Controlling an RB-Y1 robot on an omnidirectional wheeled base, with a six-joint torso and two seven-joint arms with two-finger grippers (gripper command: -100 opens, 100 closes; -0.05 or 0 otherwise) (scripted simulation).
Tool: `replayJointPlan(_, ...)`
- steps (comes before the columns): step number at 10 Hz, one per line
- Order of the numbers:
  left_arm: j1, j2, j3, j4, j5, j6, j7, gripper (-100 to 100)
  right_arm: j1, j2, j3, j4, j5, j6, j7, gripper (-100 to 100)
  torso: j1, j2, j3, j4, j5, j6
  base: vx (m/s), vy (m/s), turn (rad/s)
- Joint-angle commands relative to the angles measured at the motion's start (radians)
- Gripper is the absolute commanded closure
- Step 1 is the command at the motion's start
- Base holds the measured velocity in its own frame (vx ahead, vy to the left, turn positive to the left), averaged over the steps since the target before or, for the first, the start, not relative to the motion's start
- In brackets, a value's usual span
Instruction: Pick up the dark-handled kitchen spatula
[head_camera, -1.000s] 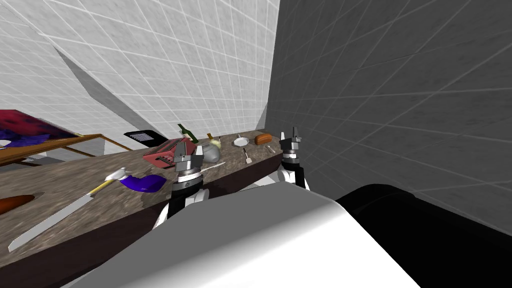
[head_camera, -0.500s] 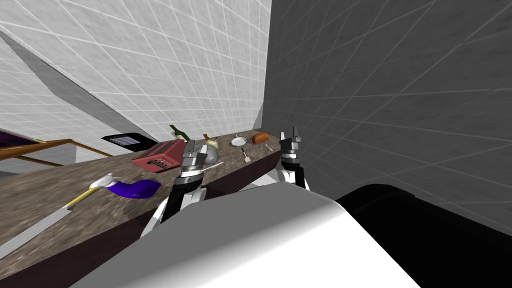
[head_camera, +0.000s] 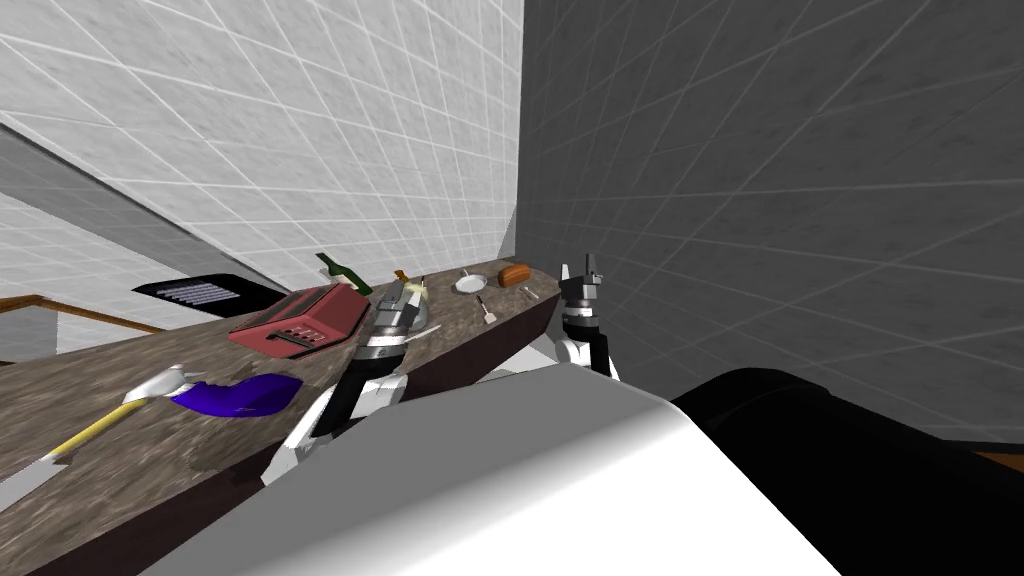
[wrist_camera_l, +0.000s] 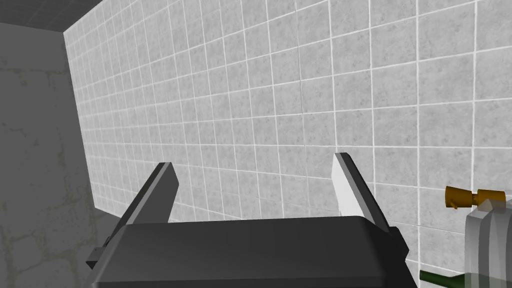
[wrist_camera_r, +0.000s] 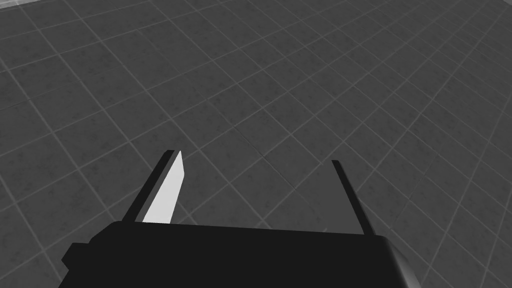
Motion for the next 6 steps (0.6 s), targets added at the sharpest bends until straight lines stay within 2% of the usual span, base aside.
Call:
replayJointPlan(1,-0.006,0.024,-0.001,0.002,0.014,0.031,-0.007,-100,0.000,0.000,0.000,0.000,0.000,0.000,0.000,0,0.000,0.000,0.000,0.000,0.000,0.000,-0.020,0.006,-0.063)
replayJointPlan(2,-0.014,0.060,-0.004,0.009,0.037,0.069,-0.018,-100,0.000,0.000,0.000,0.000,0.000,0.000,0.000,0,0.000,0.000,0.000,0.000,0.000,-0.001,-0.016,-0.002,-0.109)
replayJointPlan(3,-0.014,0.060,-0.004,0.009,0.037,0.071,-0.018,-100,0.000,0.000,0.000,0.000,0.000,0.000,0.000,0,0.000,-0.001,0.000,0.000,0.000,0.000,-0.011,-0.001,-0.073)
replayJointPlan(5,-0.028,0.126,-0.011,0.023,0.088,0.135,-0.042,-100,0.000,0.000,0.000,0.000,0.000,0.000,0.000,0,-0.001,-0.001,-0.001,0.000,0.000,0.000,-0.014,-0.012,-0.189)
replayJointPlan(6,-0.028,0.137,-0.011,0.023,0.088,0.156,-0.042,-100,0.000,0.000,0.000,0.000,0.000,0.000,0.000,0,-0.001,-0.001,-0.001,0.000,0.000,0.000,-0.009,-0.013,-0.061)
